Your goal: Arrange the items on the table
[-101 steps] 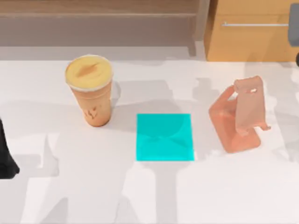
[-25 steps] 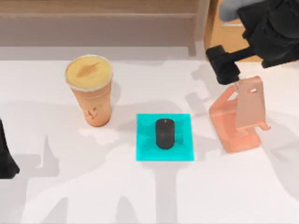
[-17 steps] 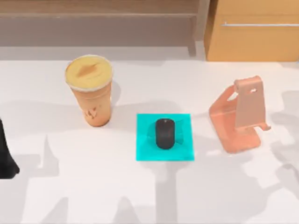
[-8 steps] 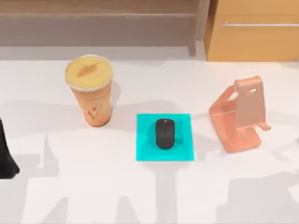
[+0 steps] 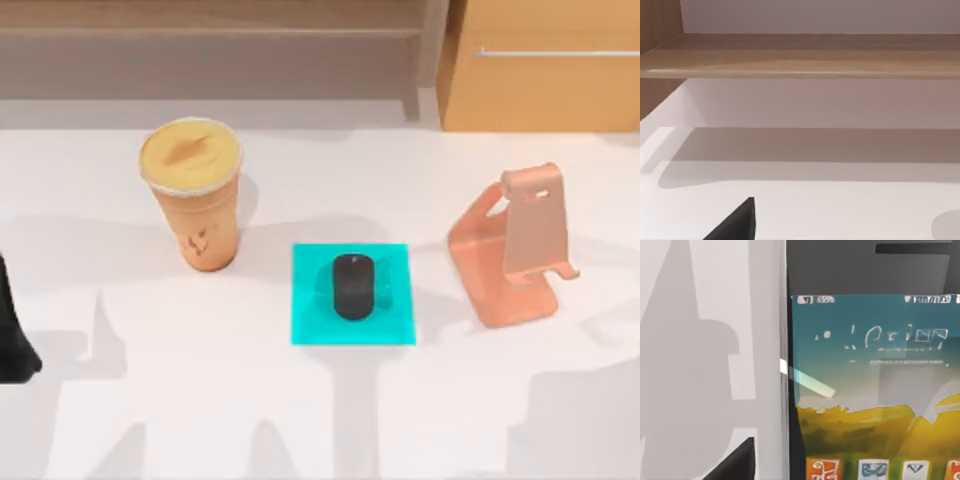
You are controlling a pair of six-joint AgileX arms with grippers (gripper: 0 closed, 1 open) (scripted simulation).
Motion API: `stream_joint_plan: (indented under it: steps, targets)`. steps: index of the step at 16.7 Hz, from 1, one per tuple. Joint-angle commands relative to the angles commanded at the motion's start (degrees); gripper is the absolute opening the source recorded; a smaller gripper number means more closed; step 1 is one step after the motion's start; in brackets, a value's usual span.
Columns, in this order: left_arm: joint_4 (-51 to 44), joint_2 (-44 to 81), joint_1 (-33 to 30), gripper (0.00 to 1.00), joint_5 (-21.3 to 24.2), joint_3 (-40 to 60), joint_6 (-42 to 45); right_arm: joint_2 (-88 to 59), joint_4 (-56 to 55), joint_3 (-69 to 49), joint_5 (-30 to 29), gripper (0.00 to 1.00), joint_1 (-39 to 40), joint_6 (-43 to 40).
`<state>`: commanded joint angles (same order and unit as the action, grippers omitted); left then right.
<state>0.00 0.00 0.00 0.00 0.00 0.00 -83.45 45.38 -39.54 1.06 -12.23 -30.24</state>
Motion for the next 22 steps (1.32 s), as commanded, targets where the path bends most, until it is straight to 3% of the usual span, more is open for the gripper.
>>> stream_joint_plan:
  steps: [4,9,22]
  targets:
    - [0.0,0.0,0.0,1.00,0.0,0.0,0.0,-3.8,-8.0,4.2,0.0,1.00,0.1,0.2]
    - [0.0,0.0,0.0,1.00,0.0,0.0,0.0,-4.4,-9.1,4.8,0.0,1.00,0.2,0.2]
    - [0.0,0.0,0.0,1.00,0.0,0.0,0.0,-4.4,-9.1,4.8,0.0,0.02,0.2,0.2]
